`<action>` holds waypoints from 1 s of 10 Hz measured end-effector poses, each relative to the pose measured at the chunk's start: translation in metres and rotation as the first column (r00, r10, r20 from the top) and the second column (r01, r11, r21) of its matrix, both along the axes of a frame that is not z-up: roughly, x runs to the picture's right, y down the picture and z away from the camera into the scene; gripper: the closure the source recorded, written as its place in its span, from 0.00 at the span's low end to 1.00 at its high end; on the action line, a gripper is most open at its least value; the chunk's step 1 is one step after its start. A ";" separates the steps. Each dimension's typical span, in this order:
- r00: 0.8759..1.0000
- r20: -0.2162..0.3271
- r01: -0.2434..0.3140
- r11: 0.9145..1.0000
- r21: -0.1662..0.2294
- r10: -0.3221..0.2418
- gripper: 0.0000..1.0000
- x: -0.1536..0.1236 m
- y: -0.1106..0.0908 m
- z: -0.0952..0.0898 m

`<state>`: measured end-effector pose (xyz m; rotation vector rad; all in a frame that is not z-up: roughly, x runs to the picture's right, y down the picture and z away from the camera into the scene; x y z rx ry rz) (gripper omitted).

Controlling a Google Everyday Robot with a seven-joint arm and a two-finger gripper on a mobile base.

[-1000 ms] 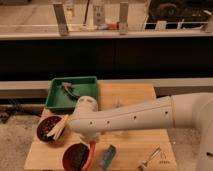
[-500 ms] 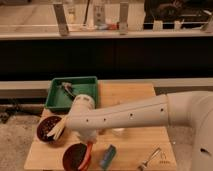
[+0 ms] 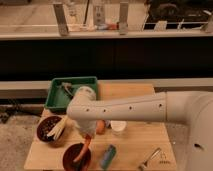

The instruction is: Place pepper in red bowl

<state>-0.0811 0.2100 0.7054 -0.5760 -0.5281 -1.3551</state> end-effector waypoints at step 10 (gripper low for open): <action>1.000 0.002 -0.006 1.000 -0.012 0.006 0.20 0.002 0.001 0.000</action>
